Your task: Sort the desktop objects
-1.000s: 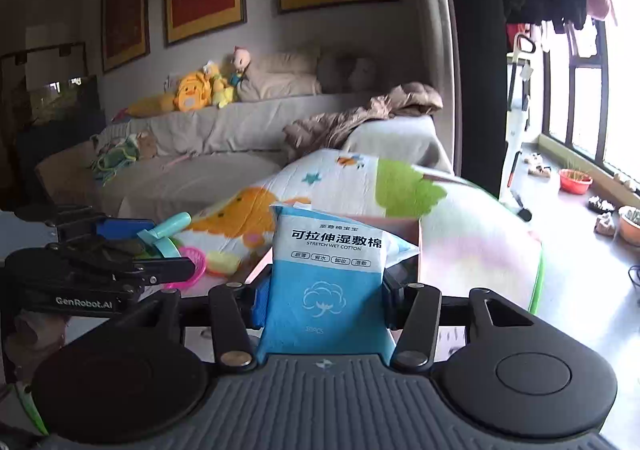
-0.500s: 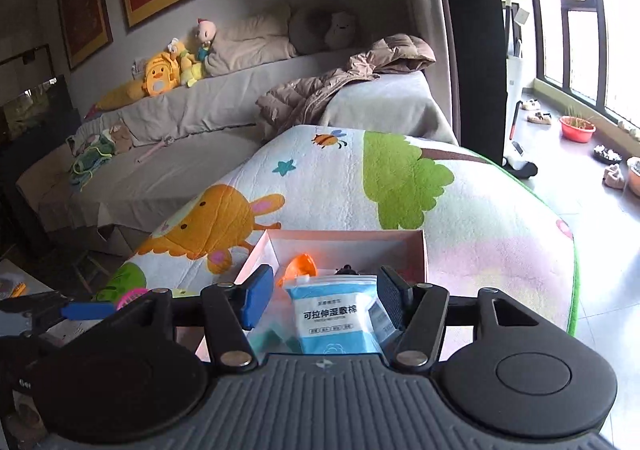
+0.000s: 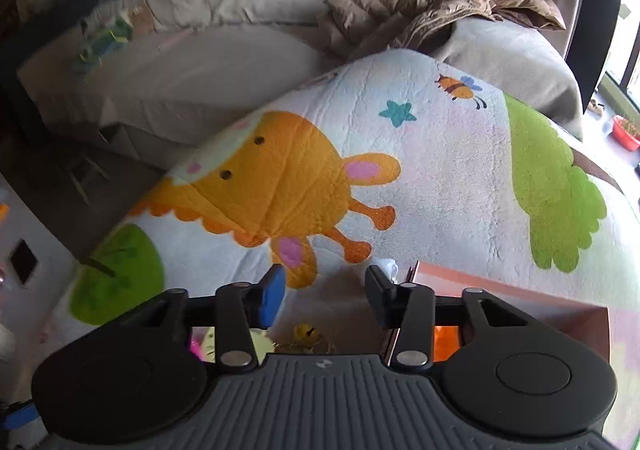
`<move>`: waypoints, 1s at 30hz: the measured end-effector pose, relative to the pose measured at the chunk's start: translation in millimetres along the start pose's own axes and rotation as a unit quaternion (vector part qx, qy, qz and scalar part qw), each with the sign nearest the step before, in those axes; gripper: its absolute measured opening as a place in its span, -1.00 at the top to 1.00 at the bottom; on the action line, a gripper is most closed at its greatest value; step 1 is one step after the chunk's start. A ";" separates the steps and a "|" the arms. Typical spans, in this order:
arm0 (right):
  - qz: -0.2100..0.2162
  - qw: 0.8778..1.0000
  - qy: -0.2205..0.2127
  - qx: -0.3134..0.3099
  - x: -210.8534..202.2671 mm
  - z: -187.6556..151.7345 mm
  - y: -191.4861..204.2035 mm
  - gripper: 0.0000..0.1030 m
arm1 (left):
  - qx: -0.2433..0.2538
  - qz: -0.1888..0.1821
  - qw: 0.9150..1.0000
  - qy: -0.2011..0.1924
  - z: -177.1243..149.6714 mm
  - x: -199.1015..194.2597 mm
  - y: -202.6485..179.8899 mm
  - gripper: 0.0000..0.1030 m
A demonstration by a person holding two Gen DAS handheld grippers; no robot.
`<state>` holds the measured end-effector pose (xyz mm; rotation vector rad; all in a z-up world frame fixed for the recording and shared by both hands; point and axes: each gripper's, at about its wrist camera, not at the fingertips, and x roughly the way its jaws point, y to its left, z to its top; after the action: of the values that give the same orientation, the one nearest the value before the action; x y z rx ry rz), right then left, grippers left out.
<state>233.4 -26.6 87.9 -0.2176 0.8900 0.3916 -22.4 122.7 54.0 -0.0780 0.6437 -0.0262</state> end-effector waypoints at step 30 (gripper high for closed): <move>0.116 0.990 0.030 -0.074 -103.1 -165.5 12.5 0.37 | 0.113 -0.080 0.989 0.056 -61.7 -37.4 -45.9 -0.99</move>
<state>52.3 -97.0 67.4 -0.2645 0.9501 0.6722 -89.3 74.7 30.9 0.0917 0.7422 -0.2592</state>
